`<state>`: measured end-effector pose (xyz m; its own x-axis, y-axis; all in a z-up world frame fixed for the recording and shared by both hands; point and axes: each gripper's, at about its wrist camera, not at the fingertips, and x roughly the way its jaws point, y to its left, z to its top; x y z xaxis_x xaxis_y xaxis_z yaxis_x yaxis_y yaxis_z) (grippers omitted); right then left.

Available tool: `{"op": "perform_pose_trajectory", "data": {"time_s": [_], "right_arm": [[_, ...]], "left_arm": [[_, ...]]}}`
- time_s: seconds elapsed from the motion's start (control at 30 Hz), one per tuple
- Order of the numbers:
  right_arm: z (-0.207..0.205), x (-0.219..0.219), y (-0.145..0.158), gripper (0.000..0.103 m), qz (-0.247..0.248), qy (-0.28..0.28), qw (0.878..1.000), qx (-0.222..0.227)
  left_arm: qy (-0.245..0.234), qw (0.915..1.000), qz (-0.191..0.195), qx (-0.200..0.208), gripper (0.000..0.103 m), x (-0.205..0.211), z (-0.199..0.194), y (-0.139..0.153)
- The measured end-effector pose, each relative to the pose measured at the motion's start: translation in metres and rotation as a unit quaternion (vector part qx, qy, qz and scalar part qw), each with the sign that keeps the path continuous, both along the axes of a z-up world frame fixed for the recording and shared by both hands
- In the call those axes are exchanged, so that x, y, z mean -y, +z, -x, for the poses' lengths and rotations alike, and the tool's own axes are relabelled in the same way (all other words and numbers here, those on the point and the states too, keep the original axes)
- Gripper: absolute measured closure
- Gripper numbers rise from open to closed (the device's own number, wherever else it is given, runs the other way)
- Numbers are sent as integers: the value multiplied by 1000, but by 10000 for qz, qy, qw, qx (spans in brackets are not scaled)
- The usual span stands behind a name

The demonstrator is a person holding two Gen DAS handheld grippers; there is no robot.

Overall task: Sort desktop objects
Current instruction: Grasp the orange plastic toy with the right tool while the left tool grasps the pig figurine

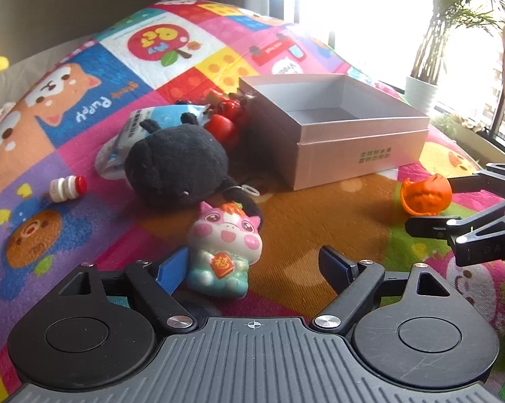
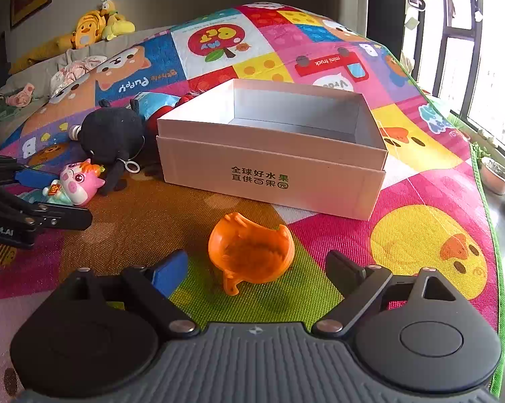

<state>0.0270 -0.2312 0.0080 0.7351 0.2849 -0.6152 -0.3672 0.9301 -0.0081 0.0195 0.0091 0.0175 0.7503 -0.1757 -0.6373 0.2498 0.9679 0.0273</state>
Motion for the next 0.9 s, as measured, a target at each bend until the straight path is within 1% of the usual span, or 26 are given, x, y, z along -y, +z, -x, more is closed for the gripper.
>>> {"op": "perform_pose_trajectory", "data": {"time_s": [0.1, 0.3, 0.33, 0.37, 0.4, 0.57, 0.7, 0.73, 0.8, 0.87, 0.9], "right_arm": [[1, 0, 0, 13, -13, 16, 10000, 16], [2, -2, 0, 13, 19, 53, 10000, 71], [3, -3, 0, 13, 45, 67, 9999, 92], [3, -4, 0, 13, 73, 83, 9999, 115], [4, -5, 1, 13, 97, 94, 9998, 137], [5, -7, 1, 13, 137, 161, 9996, 190], [5, -6, 3, 14, 78, 147, 9995, 251], [4, -6, 3, 16, 74, 166, 9995, 243], [3, -7, 2, 27, 93, 233, 9995, 178], [2, -8, 2, 50, 126, 229, 9996, 144], [2, -8, 3, 49, 124, 230, 9995, 163]], "left_arm": [[188, 9996, -195, 76, 16, -1, -1, -1], [436, 9987, -260, 77, 26, -5, -18, -8], [456, 9986, -271, 76, 37, -5, -20, -9], [462, 9987, -221, 86, 46, -5, -21, -10], [454, 9988, -158, 107, 49, -6, -20, -10], [336, 9989, -174, 283, 49, 0, -8, -3], [218, 9991, -121, 337, 49, 5, 4, 6], [180, 9992, -108, 344, 49, 6, 8, 9], [132, 9993, -80, 346, 49, 9, 12, 13], [90, 9993, -64, 359, 49, 13, 15, 17], [68, 9992, -65, 384, 49, 15, 15, 19]]}}
